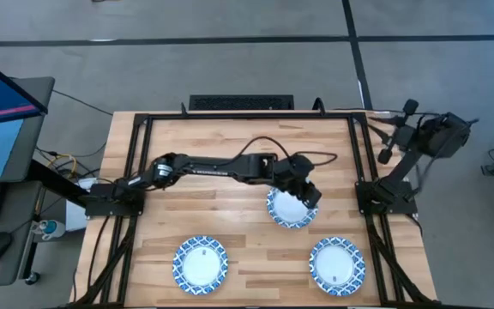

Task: Nest bowls inside each other
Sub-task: Stack the white bowl on top of the other white bowl

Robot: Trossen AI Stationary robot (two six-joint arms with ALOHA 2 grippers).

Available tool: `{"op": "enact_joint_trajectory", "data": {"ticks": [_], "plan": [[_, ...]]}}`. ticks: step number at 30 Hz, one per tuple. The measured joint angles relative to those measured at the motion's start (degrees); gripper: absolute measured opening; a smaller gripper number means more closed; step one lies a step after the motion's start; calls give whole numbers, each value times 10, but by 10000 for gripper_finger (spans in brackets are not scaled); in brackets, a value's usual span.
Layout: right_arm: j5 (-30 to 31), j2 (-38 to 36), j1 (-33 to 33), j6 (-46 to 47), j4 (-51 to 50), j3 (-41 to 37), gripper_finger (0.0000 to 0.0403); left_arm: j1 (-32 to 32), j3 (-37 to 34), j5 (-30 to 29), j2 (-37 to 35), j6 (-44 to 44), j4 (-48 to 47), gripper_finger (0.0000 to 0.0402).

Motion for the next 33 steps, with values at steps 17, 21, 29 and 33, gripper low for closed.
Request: {"op": "enact_joint_trajectory", "data": {"ticks": [17, 21, 29, 33], "plan": [[12, 1, 1, -92, -11, 96, 103, 4, 0, -49, -25, 3, -53, 61], [18, 1, -44, -16, -93, 96, 103, 4, 0, -49, -25, 0, -58, 61], [25, 1, -173, -9, -105, 97, 103, 3, 0, -49, -25, 6, -59, 61], [13, 1, -259, -14, -105, 99, 103, 3, 0, -49, -25, 10, -63, 61]]}}
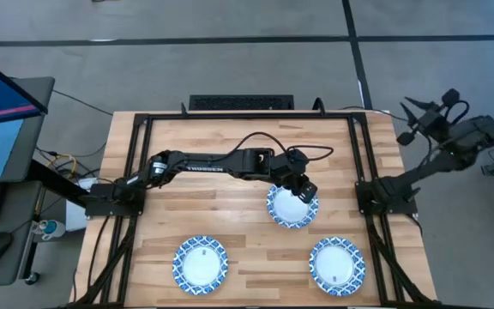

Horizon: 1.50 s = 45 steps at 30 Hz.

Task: Nest bowls inside each other
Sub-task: Stack the white bowl on top of the other white bowl

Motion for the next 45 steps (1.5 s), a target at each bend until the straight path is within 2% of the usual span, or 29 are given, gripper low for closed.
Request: {"op": "enact_joint_trajectory", "data": {"ticks": [4, 7, 12, 19, 25, 29, 34, 39, 45], "plan": [[-62, 0, -88, -1, 0, 17, 103, 0, 0, -3, -1, 20, 0, 61], [-164, 0, -145, -1, 0, 38, 103, 0, 3, -21, -5, 48, 4, 61], [-382, 0, -215, 1, 6, 86, 103, 0, 15, -48, -30, 112, -3, 61], [-555, 12, -298, -47, -37, 103, 103, 0, 16, -76, -69, 188, -12, 61], [-718, 27, -334, -57, -45, 103, 103, 0, 16, -84, -98, 219, -47, 61], [-760, 47, -358, -74, -85, 103, 103, -6, 16, -85, -113, 237, -85, 61], [-817, 67, -379, -76, -79, 105, 103, -20, 16, -97, -135, 251, -112, 61], [-815, 86, -399, -19, -85, 108, 103, -40, 17, -167, -164, 237, -162, 61], [-849, 88, -416, -25, -86, 109, 103, -81, 16, -251, -172, 122, -288, 61]]}}
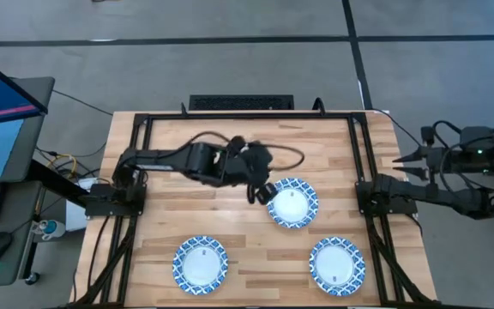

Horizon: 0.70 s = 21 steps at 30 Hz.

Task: Nest bowls inside each other
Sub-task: Stack the white bowl on top of the other white bowl

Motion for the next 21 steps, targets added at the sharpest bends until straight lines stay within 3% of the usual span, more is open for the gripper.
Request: {"op": "enact_joint_trajectory", "data": {"ticks": [4, 8, 13, 21], "plan": [[-40, 0, -11, 21, 0, 0, 103, -30, -3, -43, 0, -100, -86, 61], [-42, 0, -29, 49, 0, 0, 103, -61, -13, -114, 0, -160, -134, 61], [-47, 0, -47, 50, 0, 0, 103, -91, -13, -130, -1, -260, -233, 61], [-57, -2, -62, 50, 0, 0, 103, -128, -48, -177, -60, -255, -225, 61]]}}
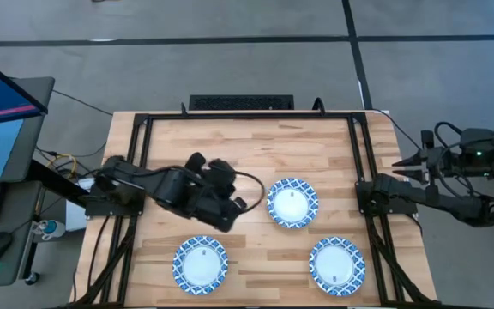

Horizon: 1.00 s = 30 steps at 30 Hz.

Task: Nest bowls inside each other
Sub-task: Stack the white bowl on top of the other white bowl

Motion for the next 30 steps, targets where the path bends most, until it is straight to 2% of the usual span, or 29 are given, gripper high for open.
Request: {"op": "enact_joint_trajectory", "data": {"ticks": [3, 5, 10, 12, 16, 19, 21, 24, 27, 30], "plan": [[1, 0, -5, 0, 0, 0, 103, -11, -42, -26, -48, -57, -3, 61], [0, 0, -5, 0, 0, 0, 103, -12, -81, -21, -87, -66, 10, 61], [1, 0, -5, 0, 0, 0, 103, -18, -224, -3, -162, -88, 100, 61], [1, 0, -5, 0, 0, 0, 103, -18, -298, 6, -191, -87, 173, 61], [1, 0, -5, 0, 1, 0, 103, -12, -454, 48, -234, -49, 397, 61], [2, 0, -4, -14, 11, 0, 103, -12, -536, 57, -245, 12, 563, 61], [2, 0, -3, -2, 27, 0, 103, -10, -569, 55, -246, 26, 643, 61], [2, 1, -3, 32, 31, 0, 103, 1, -594, 115, -237, 10, 666, 61], [3, 1, -4, 16, -4, -11, 103, 4, -617, 190, -221, -36, 659, 61], [4, -4, -4, 25, 1, -39, 103, -1, -624, 219, -213, -63, 636, 61]]}}
